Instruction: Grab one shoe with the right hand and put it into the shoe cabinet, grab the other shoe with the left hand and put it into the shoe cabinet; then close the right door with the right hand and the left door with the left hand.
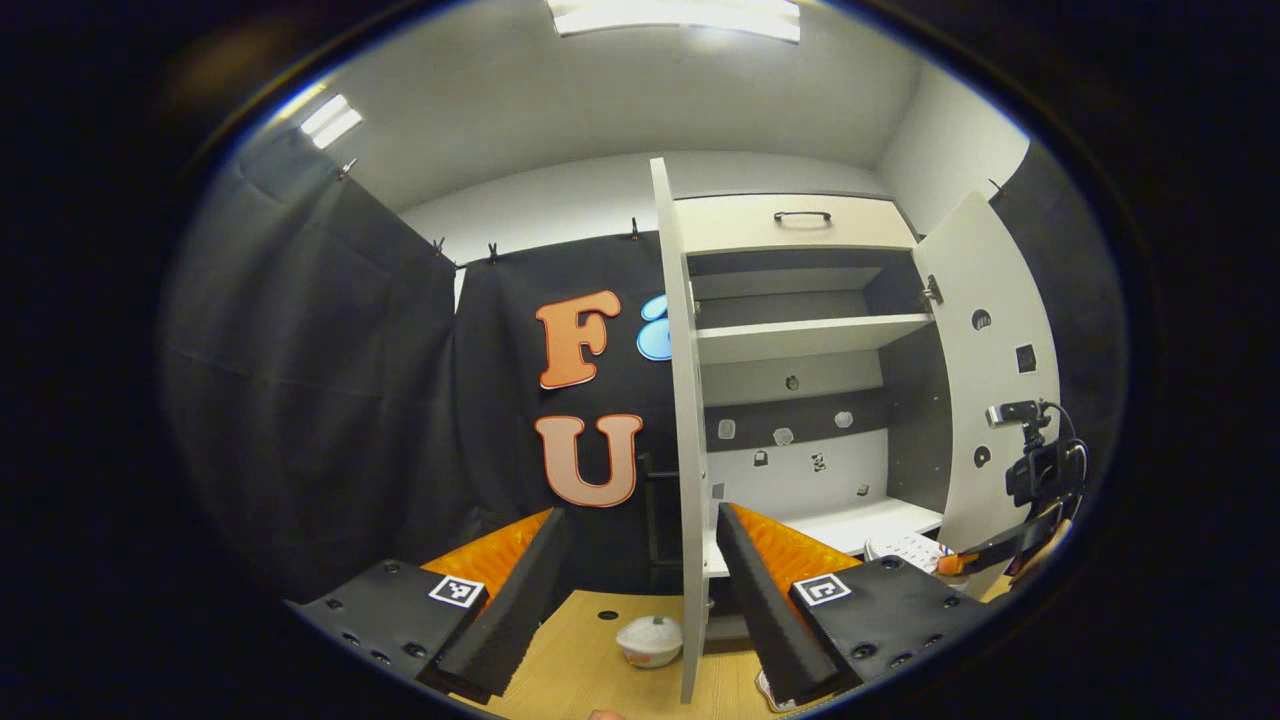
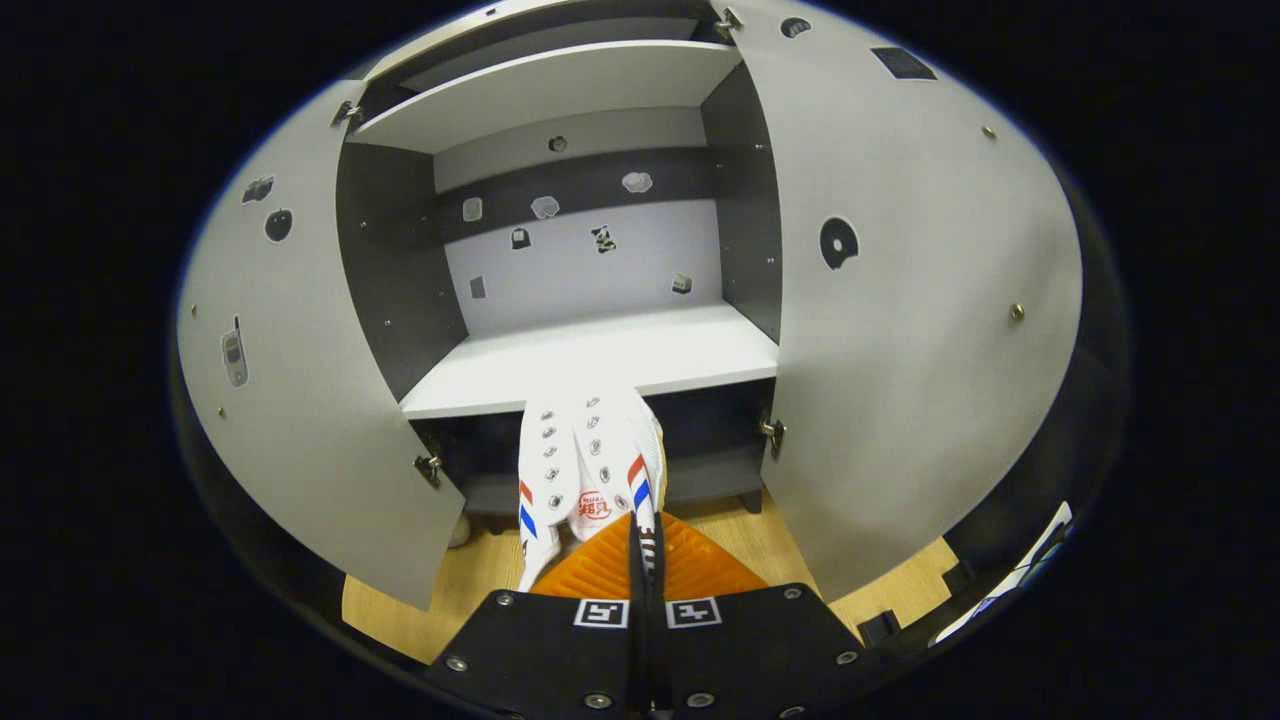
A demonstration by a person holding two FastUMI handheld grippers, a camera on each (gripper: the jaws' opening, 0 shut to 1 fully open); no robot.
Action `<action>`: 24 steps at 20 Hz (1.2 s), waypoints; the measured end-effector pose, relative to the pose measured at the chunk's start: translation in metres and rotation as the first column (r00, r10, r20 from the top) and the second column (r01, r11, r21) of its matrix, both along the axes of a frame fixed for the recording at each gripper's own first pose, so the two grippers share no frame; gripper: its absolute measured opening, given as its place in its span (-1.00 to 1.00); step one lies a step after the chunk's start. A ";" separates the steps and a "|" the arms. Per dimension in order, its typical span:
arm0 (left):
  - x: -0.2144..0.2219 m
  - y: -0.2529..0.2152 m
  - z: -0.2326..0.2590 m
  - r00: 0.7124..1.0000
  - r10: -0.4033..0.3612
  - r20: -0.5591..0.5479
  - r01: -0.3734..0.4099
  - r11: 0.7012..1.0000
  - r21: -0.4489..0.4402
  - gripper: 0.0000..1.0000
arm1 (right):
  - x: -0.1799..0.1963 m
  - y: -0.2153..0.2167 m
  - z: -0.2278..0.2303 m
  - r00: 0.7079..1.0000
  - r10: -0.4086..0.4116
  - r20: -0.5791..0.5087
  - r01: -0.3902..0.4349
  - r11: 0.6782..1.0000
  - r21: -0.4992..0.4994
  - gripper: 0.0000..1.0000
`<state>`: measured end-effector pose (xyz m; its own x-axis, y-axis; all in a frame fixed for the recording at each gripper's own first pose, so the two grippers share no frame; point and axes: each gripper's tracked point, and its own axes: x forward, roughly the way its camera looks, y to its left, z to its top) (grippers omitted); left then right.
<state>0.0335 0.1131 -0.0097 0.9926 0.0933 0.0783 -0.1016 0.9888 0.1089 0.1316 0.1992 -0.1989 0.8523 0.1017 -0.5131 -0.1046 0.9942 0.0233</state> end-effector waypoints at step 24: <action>0.012 0.018 -0.014 0.995 0.085 -0.050 -0.085 0.996 -0.011 0.96 | 0.296 0.004 -0.013 0.987 -0.148 -0.054 0.146 0.988 -0.042 -1.00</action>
<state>0.0452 0.1316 -0.0234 0.9836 0.1782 0.0272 -0.1801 0.9782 0.1030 0.4280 0.2027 -0.2123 0.8257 -0.0427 -0.5625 0.0432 0.9990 -0.0123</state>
